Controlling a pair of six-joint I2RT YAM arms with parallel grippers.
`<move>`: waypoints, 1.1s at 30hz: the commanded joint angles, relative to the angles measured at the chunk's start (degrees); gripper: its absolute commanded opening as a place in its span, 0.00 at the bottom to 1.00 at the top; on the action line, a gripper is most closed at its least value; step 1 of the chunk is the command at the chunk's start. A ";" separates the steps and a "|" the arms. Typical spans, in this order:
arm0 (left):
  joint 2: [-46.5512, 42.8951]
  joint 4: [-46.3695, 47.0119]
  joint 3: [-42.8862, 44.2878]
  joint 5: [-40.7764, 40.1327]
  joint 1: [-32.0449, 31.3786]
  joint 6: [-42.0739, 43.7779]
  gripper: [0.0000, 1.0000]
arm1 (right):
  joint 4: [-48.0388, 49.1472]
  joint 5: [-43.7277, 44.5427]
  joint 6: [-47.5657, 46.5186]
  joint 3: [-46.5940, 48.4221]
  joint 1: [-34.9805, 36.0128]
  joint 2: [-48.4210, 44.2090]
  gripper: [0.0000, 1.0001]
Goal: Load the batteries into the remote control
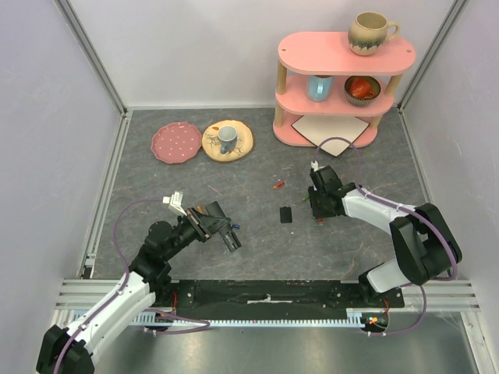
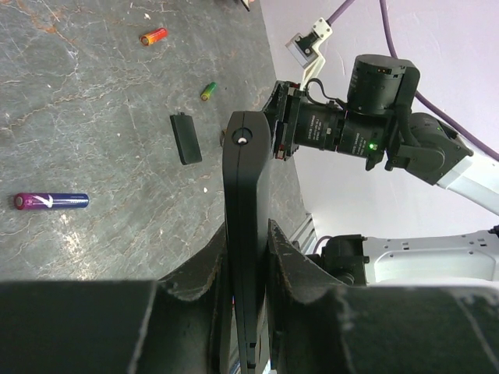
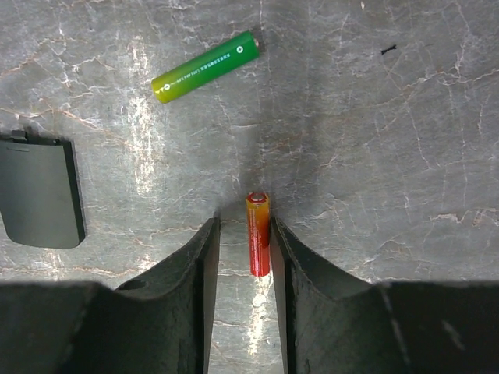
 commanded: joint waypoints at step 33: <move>-11.99 15.54 -7.42 8.45 0.23 3.39 0.02 | -7.71 4.22 1.31 0.50 2.89 1.25 0.44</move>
